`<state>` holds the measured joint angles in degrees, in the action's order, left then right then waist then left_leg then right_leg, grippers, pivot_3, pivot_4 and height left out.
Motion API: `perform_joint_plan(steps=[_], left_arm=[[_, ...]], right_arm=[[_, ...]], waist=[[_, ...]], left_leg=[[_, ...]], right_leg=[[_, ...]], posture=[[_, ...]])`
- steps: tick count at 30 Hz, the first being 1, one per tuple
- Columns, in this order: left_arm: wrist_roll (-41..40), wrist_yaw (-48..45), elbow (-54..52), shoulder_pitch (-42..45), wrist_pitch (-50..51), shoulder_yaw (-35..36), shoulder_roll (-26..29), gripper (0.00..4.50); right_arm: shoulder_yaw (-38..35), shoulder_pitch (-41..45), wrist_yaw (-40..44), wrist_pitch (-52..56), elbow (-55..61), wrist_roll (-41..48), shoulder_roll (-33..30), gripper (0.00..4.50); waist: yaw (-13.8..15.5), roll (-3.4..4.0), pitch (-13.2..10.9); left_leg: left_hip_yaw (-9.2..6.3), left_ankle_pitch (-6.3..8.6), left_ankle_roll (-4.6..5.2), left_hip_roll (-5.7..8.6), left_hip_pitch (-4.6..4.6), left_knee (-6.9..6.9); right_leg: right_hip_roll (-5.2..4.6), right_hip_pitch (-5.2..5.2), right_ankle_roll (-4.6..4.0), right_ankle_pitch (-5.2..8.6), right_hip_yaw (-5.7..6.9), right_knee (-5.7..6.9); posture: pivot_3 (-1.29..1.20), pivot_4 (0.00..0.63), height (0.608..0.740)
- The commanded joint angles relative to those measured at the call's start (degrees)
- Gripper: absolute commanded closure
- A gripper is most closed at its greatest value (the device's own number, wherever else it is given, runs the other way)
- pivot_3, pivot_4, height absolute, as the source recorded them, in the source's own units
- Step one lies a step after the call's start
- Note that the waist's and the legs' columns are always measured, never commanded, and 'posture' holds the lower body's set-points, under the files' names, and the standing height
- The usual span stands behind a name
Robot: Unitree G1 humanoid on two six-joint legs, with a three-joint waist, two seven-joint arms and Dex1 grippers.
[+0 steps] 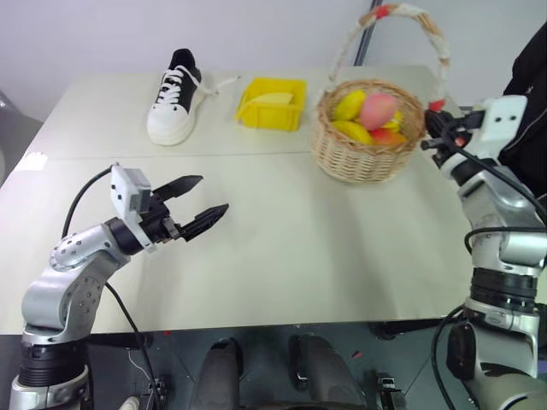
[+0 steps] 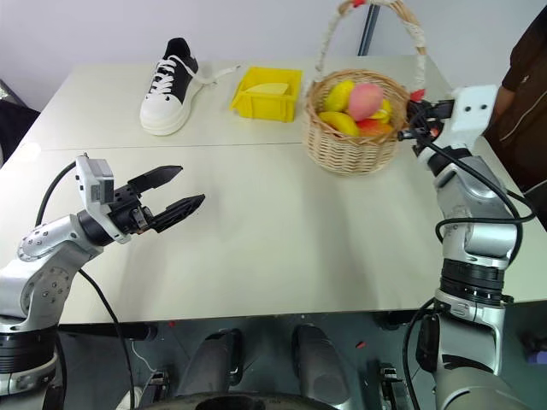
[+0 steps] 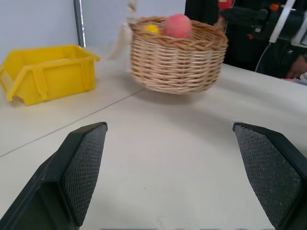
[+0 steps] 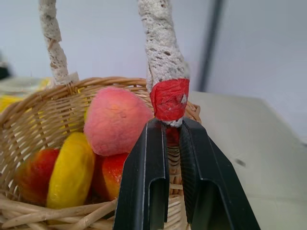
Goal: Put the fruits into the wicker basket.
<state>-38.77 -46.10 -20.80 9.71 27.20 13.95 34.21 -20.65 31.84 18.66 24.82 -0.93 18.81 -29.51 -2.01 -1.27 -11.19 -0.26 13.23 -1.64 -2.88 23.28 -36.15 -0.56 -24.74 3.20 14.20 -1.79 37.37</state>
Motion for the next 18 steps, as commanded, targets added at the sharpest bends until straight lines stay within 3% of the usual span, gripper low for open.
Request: perform_joint_plan(steps=[1,3,4,6,10,18], left_arm=[[0.4,-0.8,0.4,2.6,-1.7,-1.6,-0.6,0.00],[0.7,-1.0,1.3,3.6,-2.0,-2.4,-0.8,0.00],[0.9,-1.1,1.6,3.7,-2.1,-2.4,-0.8,0.00],[1.4,-1.1,2.0,3.8,-2.5,-2.6,-0.8,0.00],[2.3,-0.1,2.7,2.9,-2.8,-1.6,-0.8,0.00],[3.5,1.2,4.7,-5.2,-4.3,5.4,1.3,0.00]], right_arm=[[-3.9,0.3,-3.9,-6.4,-5.2,-3.1,-2.8,4.42],[-5.5,-0.2,-5.2,-8.7,-9.1,-3.9,-4.0,4.42],[-5.5,-0.3,-4.8,-9.0,-9.5,-3.4,-4.1,3.58],[-5.4,-0.6,-4.2,-9.5,-9.7,-2.7,-4.3,2.81],[-5.8,-4.5,-2.9,-9.1,-5.9,-2.3,-5.0,0.74],[-9.6,-21.2,10.2,-3.1,9.3,9.3,-6.6,0.74]], waist=[[-0.3,0.05,0.0],[0.0,0.05,0.0],[0.0,0.06,0.0],[-0.1,0.06,0.0],[-0.5,0.07,0.0],[-0.5,0.11,0.0]], left_leg=[[-0.01,0.00,0.00,0.00,0.00,0.00],[-0.01,0.00,0.00,0.02,0.02,-0.04],[0.00,0.00,0.00,0.05,0.02,-0.07],[0.03,0.00,0.00,0.07,0.04,-0.06],[0.02,0.00,0.00,0.03,-0.01,-0.03],[0.03,0.00,0.01,0.02,-0.03,-0.01]], right_leg=[[0.00,0.00,0.00,0.00,0.00,0.02],[-0.01,0.01,0.00,0.00,0.01,0.02],[-0.03,0.02,0.00,0.00,0.01,0.00],[-0.06,0.03,0.02,0.00,-0.02,-0.03],[-0.01,0.03,0.04,0.00,-0.05,-0.01],[-0.02,0.03,0.07,0.04,-0.05,0.00]], posture=[[0.00,0.150,0.740],[0.00,0.150,0.740],[0.00,0.150,0.740],[0.00,0.150,0.740],[0.00,0.150,0.740],[0.00,0.150,0.740]])
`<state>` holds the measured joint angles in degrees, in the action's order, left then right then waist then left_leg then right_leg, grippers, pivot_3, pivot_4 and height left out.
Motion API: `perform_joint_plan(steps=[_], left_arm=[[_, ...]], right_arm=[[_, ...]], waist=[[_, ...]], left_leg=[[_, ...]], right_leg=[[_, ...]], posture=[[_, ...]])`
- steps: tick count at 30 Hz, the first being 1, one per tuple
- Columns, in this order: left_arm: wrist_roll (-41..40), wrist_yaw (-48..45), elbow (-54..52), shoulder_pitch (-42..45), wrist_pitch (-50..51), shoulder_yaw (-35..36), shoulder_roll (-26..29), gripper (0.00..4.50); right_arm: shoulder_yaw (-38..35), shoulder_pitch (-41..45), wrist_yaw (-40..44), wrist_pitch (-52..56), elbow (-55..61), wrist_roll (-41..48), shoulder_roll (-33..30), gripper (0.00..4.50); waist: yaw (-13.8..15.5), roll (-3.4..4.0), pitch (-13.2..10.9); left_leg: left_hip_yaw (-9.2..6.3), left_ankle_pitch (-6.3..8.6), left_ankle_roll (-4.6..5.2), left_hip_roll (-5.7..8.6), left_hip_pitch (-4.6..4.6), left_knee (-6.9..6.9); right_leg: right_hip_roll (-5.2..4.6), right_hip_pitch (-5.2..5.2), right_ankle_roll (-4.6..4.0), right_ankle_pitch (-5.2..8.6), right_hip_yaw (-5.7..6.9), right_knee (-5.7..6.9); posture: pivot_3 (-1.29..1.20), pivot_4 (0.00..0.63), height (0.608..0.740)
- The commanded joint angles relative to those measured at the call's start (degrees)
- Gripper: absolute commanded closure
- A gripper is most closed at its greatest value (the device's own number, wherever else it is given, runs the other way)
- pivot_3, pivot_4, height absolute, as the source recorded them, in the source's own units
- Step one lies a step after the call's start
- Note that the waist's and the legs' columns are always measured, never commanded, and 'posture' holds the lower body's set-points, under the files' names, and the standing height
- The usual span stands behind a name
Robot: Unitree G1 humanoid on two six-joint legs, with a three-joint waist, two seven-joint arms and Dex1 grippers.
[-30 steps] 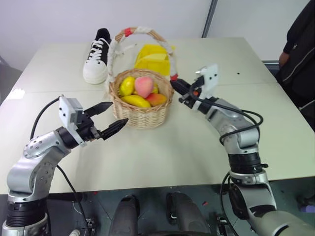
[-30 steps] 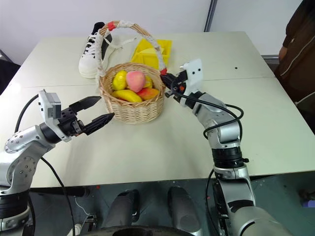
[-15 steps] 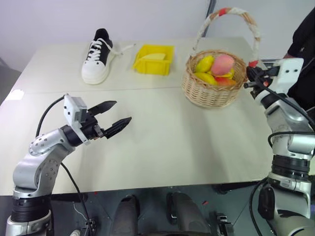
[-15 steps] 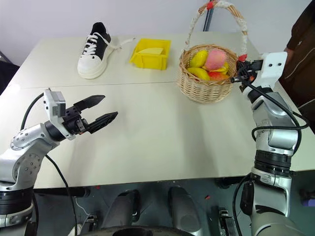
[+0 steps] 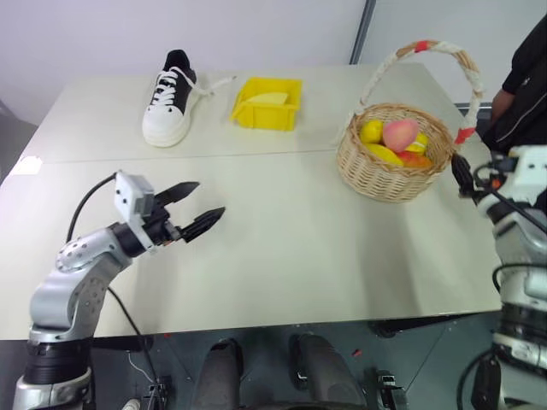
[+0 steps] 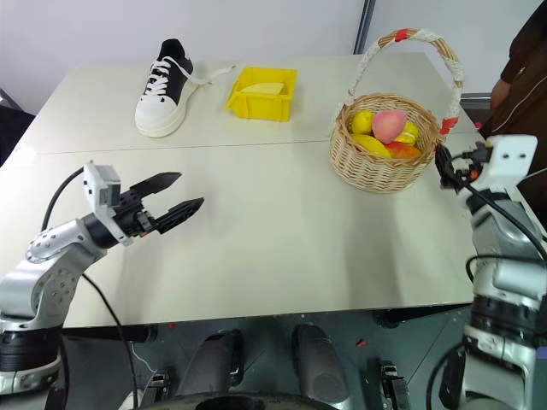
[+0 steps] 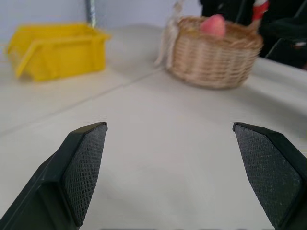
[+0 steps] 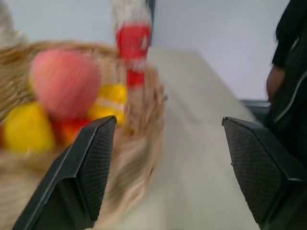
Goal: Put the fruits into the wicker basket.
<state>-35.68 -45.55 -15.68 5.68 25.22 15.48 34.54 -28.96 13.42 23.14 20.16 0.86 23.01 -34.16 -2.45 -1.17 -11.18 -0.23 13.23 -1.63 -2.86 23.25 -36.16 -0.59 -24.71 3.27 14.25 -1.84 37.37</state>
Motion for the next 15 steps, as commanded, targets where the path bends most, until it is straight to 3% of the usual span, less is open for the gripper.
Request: perform_joint_plan(steps=[1,7,15], left_arm=[[0.7,1.1,0.2,-1.9,-2.5,4.8,1.1,0.00],[3.9,3.8,2.9,-6.6,-4.0,7.0,0.9,0.00],[6.5,6.9,2.9,-11.6,-6.1,7.1,-1.5,0.00]], right_arm=[[-0.5,-4.9,8.2,2.1,9.6,6.3,-2.3,0.74],[9.3,-11.1,17.9,3.8,19.1,9.0,-2.7,0.74],[20.5,-7.3,20.2,0.9,16.8,5.0,0.2,0.74]], waist=[[0.0,0.00,0.0],[-0.1,-0.01,0.0],[0.3,-0.05,0.0]], left_leg=[[0.00,0.00,0.00,0.00,-0.01,-0.01],[0.05,0.00,-0.01,-0.02,-0.38,-0.02],[0.09,0.00,-0.01,0.00,-0.30,-0.02]], right_leg=[[0.00,0.00,-0.04,0.00,0.00,0.00],[0.00,0.28,-0.15,0.20,-0.06,-0.02],[-0.04,0.28,-0.16,0.19,-0.10,-0.12]], posture=[[0.00,0.150,0.740],[0.00,0.150,0.740],[0.00,0.150,0.740]])
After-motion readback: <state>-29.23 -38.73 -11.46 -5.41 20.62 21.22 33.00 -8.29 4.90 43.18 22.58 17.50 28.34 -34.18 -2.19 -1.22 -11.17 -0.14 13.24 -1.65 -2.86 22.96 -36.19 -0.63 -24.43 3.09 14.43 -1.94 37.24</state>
